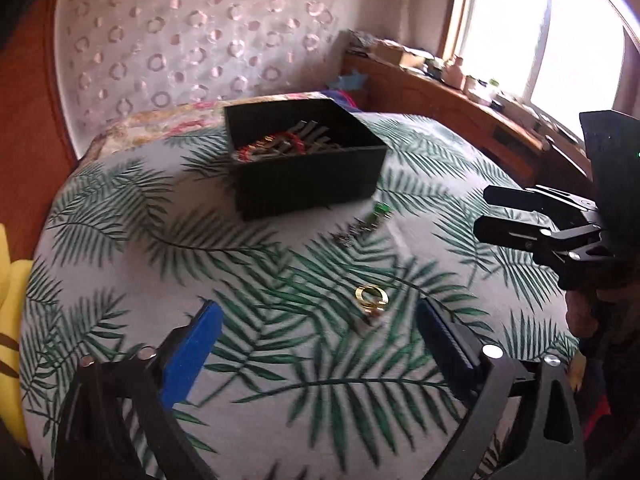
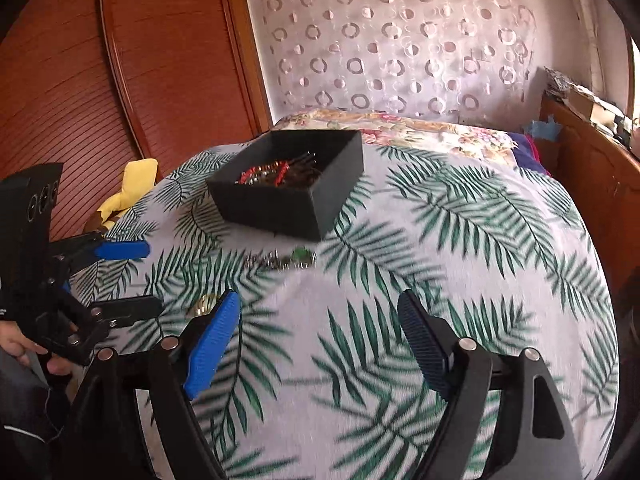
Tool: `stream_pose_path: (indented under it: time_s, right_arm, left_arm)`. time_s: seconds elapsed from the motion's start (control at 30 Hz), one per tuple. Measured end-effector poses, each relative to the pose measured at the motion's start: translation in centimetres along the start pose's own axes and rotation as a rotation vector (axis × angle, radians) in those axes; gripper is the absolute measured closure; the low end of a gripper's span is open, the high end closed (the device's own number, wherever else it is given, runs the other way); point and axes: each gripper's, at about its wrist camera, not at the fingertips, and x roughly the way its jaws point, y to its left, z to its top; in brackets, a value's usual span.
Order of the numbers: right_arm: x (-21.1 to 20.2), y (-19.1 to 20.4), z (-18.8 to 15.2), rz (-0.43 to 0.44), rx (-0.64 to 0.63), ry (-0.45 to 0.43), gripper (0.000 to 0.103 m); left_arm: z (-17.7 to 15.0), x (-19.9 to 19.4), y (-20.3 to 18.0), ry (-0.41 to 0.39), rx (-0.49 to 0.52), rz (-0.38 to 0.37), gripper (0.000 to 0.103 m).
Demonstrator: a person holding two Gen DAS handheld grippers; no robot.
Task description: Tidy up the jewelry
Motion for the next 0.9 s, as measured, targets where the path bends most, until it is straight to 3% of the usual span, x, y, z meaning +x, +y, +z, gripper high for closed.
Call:
stream_pose_path:
  time_s: [0.07, 0.3, 0.37, 0.63, 0.73, 0.9]
  right_arm:
    - [-0.3, 0.0, -0.9, 0.002, 0.001, 0.003, 0.020]
    - [-0.1, 0.8, -2.1, -0.014, -0.032, 0.019, 0.020]
    - [0.0, 0.8, -2.3, -0.013, -0.030, 0.025, 0.020]
    - [-0.2, 0.6, -2.4, -0.011, -0.030, 0.023, 0.020]
    - [-0.2, 0.6, -2.4, -0.010, -0.031, 0.024, 0.020]
    - [0.3, 0.8, -1.9, 0.000, -0.057, 0.041, 0.020]
  left_arm:
    - [0.0, 0.6, -0.8, 0.030, 0.011, -0.011, 0.031]
    - [0.5, 2.0, -2.6, 0.068, 0.057, -0.023, 0.063]
    - [0.6, 2.3, -2.9, 0.079, 0.066, -0.010, 0.078]
    - [0.5, 2.9, -3.8, 0.080, 0.102, 0.025, 0.080]
    - [0.4, 3.0, -4.1, 0.069, 0.124, 0.045, 0.085]
    - [0.4, 2.0, -3.1, 0.035, 0.086, 0.043, 0.085]
